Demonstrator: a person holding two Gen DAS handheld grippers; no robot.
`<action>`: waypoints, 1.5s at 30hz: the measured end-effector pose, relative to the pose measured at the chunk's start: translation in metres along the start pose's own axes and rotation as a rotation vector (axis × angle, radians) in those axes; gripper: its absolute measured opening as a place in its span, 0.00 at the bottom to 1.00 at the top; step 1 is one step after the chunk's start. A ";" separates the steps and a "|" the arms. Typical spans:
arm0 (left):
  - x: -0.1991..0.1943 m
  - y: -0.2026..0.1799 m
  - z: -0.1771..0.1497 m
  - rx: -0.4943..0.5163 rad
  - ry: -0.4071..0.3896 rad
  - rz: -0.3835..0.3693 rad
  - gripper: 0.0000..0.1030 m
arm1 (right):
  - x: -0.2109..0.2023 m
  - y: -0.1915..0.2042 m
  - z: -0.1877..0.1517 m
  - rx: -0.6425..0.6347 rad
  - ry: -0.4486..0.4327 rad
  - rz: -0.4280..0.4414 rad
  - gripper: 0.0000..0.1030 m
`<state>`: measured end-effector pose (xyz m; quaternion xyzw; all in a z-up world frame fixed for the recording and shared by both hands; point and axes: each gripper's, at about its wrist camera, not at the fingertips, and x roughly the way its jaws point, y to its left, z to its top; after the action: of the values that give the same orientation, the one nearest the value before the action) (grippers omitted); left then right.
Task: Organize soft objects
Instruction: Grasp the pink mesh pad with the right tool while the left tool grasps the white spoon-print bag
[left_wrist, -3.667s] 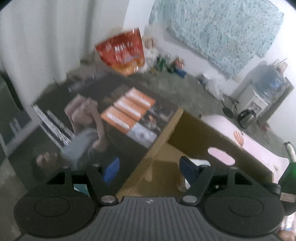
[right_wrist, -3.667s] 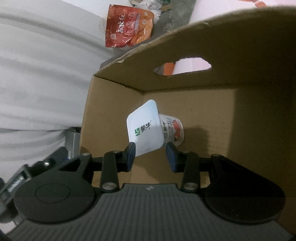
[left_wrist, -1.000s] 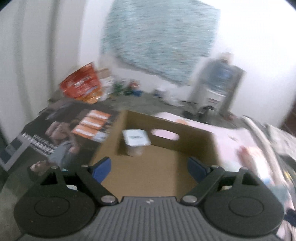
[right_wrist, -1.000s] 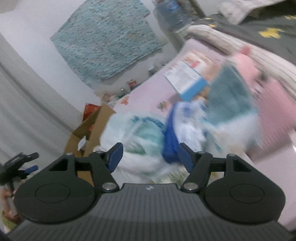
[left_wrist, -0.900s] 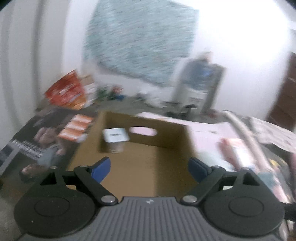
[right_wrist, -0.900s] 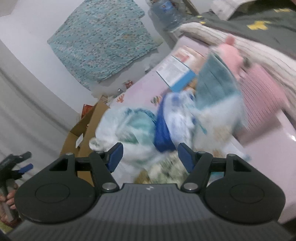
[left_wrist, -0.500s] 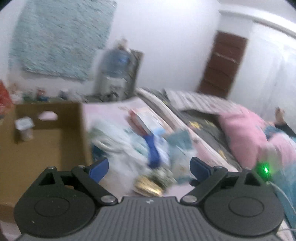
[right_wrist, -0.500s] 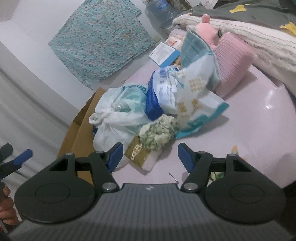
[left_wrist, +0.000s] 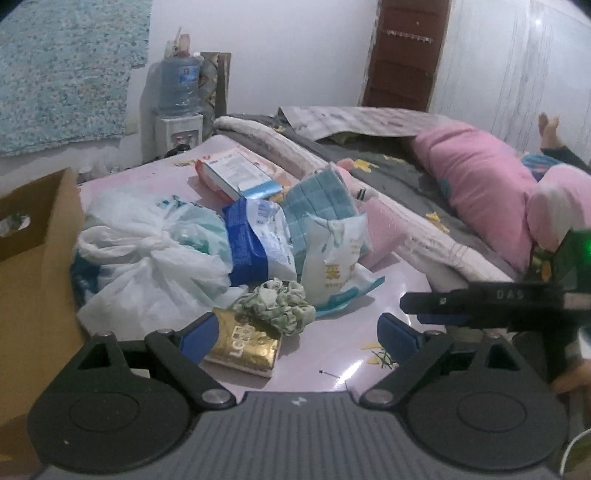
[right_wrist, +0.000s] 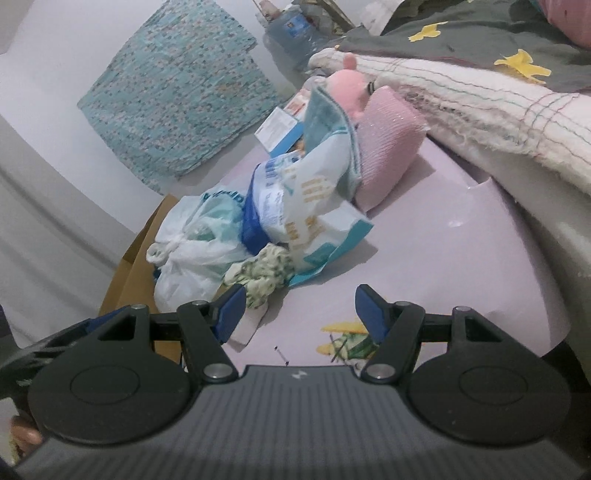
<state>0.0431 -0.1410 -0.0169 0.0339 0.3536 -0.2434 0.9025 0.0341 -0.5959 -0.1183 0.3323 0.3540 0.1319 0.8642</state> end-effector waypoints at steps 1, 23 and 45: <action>0.006 -0.002 0.001 0.003 0.008 -0.002 0.88 | 0.003 -0.002 0.002 0.005 0.002 0.000 0.64; 0.123 -0.011 0.060 -0.066 0.112 -0.069 0.64 | 0.070 -0.039 0.058 0.092 -0.043 0.004 0.37; 0.194 -0.043 0.073 -0.027 0.260 -0.015 0.66 | 0.081 -0.048 0.039 0.033 0.011 -0.027 0.23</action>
<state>0.1909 -0.2764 -0.0847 0.0502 0.4712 -0.2390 0.8475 0.1191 -0.6132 -0.1725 0.3411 0.3654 0.1162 0.8583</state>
